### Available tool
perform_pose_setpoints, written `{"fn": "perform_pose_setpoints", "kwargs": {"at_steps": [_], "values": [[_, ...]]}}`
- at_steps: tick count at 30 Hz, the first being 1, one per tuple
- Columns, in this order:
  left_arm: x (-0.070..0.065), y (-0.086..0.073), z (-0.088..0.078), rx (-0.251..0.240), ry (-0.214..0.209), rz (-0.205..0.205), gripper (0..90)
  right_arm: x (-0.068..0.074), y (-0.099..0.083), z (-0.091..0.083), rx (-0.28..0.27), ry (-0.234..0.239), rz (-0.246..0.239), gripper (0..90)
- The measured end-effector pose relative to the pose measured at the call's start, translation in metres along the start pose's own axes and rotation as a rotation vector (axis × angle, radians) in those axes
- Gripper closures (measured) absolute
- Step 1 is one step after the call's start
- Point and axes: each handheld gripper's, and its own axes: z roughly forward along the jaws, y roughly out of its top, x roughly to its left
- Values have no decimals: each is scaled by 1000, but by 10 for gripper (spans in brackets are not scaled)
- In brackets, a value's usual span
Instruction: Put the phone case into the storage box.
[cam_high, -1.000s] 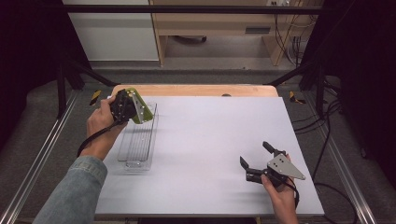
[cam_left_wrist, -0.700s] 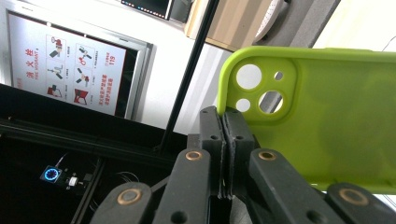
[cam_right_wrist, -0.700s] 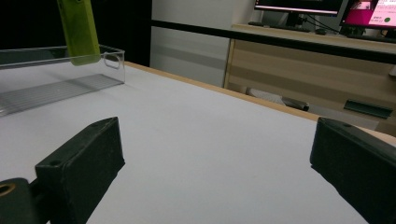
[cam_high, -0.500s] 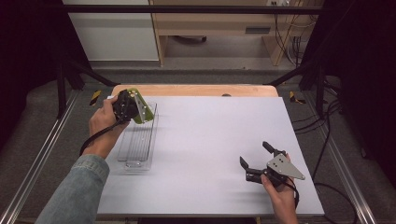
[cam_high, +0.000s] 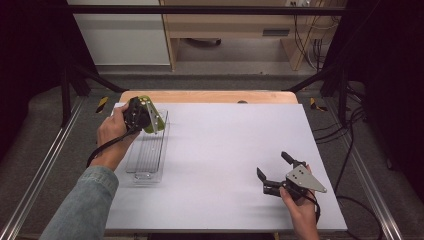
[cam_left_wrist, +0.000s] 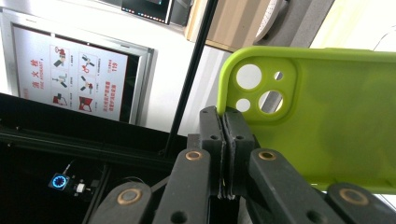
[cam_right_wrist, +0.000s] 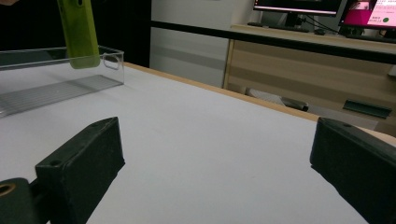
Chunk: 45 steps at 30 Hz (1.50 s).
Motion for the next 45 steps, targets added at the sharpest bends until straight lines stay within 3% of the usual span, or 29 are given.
{"fn": "perform_pose_setpoints", "kwargs": {"at_steps": [21,28,45], "values": [[-16,1,6,5,-9,37,879,1,-1,1,7,3,-5,30],[-22,3,8,7,-10,72,879,0,-1,1,9,2,-9,30],[-25,4,20,11,-1,91,878,0,-2,2,21,4,-28,36]]}}
